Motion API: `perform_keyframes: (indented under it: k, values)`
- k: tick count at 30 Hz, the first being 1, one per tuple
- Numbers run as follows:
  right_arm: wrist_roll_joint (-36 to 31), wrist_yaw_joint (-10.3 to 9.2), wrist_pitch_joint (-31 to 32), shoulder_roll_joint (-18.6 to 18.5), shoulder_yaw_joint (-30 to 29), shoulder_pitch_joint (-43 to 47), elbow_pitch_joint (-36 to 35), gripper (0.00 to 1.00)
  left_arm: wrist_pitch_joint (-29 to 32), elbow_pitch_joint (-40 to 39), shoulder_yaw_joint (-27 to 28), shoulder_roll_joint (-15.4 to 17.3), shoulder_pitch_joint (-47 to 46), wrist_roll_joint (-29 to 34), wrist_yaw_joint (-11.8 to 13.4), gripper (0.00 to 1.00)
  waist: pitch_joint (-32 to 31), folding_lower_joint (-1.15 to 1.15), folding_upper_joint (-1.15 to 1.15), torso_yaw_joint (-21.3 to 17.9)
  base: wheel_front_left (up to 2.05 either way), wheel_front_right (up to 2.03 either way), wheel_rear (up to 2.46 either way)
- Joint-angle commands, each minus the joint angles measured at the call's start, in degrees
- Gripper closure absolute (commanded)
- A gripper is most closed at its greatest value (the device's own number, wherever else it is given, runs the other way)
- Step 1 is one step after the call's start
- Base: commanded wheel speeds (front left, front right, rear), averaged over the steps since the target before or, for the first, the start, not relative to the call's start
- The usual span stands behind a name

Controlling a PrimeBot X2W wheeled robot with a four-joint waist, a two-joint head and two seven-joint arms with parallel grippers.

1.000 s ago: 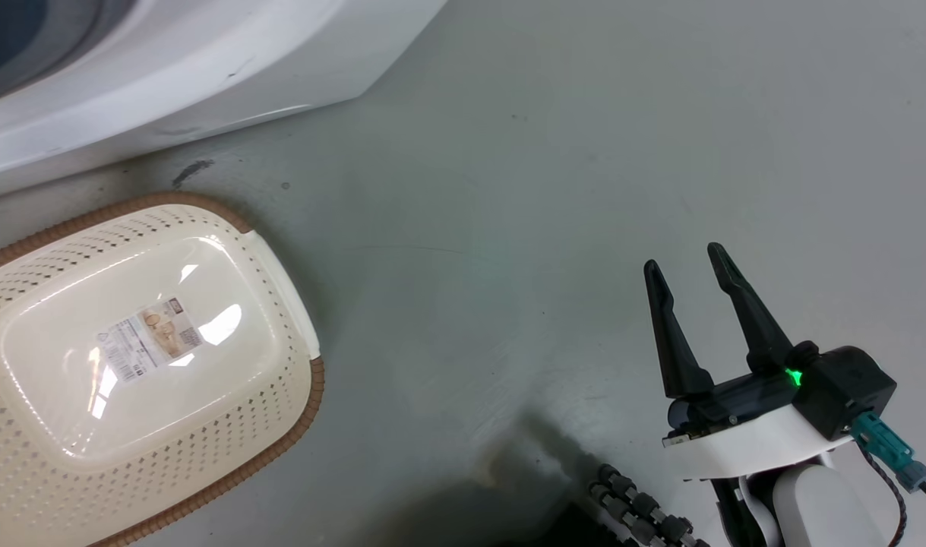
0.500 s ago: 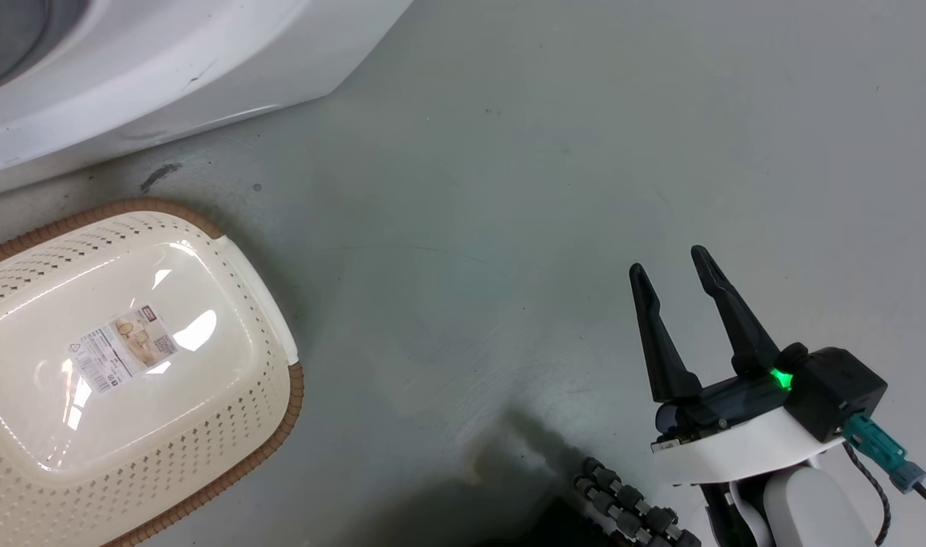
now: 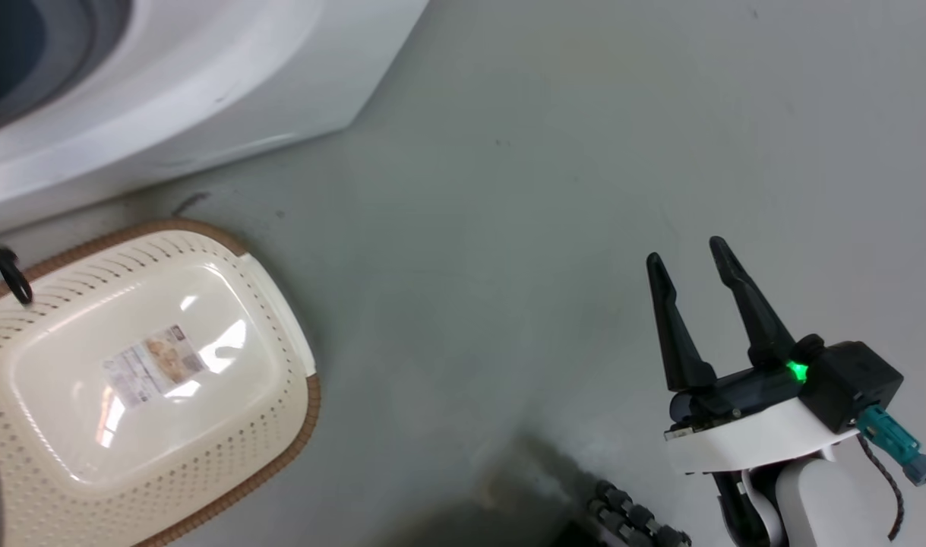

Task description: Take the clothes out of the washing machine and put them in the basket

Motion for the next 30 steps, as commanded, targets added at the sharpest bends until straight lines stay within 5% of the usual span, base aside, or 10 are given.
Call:
perform_keyframes:
  k: [1, 10, 15, 30]
  values:
    - [-0.4, -0.03, -0.3, 0.0, -0.6, -0.4, 0.2, 0.0, -3.9, 0.2, 0.3, -0.8, 2.4, -0.6, 0.1, 1.0, -2.6, 0.0, 0.0, 1.2, 0.0, 0.0, 0.0]
    - [-2.7, -0.03, -0.3, 0.0, -3.5, 2.7, 1.2, 0.0, -23.8, 4.9, 1.4, -5.2, 11.0, -3.9, -1.7, 1.0, -11.7, 0.0, 0.0, 5.0, 0.0, 0.0, 0.0]
    - [-3.4, -0.03, 0.2, 0.0, -4.6, 4.3, 1.5, 0.0, -29.4, 7.6, 1.2, -6.9, 14.6, -4.4, -2.6, 1.0, -16.2, 0.0, 0.0, 6.4, 0.0, 0.0, 0.0]
    - [-4.8, -0.04, 4.1, 0.0, -6.8, 11.8, -0.9, 0.0, -31.9, -2.9, 4.2, -11.8, 34.0, -4.8, -5.4, 1.0, -31.3, 0.0, 0.0, 10.1, 0.0, 0.0, 0.0]
